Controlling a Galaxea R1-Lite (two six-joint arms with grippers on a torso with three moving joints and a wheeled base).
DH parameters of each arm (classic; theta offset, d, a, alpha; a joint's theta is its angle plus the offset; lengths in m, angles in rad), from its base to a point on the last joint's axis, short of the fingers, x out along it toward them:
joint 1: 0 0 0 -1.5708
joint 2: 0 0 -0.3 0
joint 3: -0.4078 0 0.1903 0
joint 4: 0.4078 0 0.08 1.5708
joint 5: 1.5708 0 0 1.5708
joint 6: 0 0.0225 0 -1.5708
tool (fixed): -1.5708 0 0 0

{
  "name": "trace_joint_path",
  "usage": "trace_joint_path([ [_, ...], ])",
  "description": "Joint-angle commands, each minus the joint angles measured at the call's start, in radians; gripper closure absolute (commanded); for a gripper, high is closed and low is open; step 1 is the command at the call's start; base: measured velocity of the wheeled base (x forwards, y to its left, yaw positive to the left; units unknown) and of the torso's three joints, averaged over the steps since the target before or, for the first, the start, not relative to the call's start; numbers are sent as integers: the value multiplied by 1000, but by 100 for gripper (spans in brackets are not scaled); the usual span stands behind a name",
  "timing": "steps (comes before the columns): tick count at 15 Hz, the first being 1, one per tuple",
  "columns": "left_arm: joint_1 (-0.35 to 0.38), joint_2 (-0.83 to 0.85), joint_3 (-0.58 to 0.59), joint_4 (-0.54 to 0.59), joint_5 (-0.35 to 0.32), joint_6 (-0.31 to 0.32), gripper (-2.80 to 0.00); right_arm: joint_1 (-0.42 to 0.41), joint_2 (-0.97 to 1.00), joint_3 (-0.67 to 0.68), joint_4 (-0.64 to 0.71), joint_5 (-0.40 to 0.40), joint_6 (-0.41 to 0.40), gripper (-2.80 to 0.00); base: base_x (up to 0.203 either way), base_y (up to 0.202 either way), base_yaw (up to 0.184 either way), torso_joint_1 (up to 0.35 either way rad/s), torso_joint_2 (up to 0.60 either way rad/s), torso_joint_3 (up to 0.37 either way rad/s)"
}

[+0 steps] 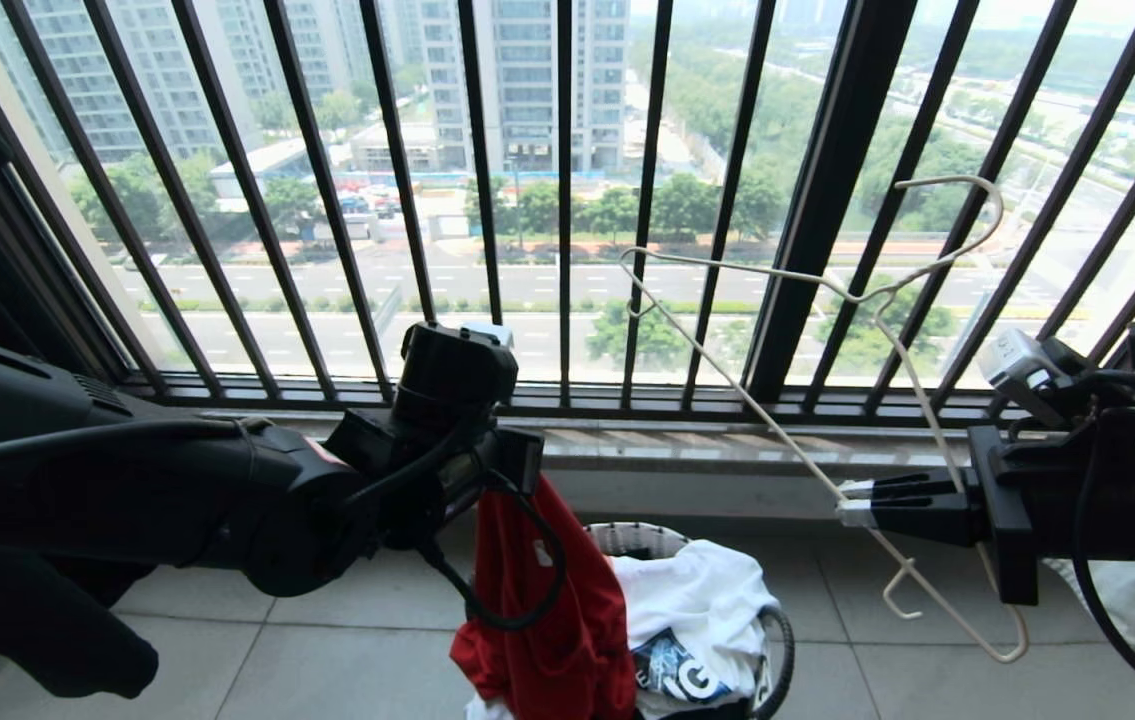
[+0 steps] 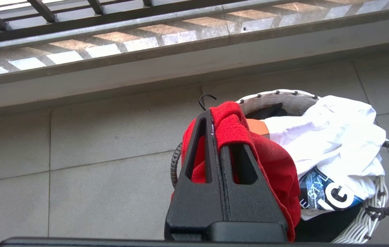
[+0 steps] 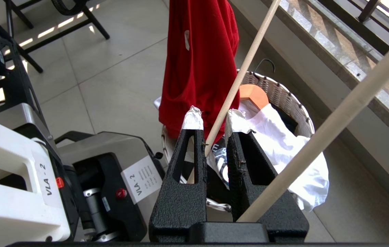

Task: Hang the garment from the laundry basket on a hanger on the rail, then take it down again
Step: Pick up clothes from the basket, then hang the clothes on the clothes rack

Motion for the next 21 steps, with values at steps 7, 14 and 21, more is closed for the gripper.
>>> trace_joint_path([
  [7,4,24,-1,-3,2,-1,0,0,-3,0,-1,5,-3,0,0,0,0,0,3,200],
  [14,5,23,8,-19,4,-4,0,0,-1,0,-1,5,-3,0,0,0,0,4,1,173],
  [21,45,23,44,-190,2,38,0,4,9,8,1,5,-10,0,0,0,0,1,2,10],
])
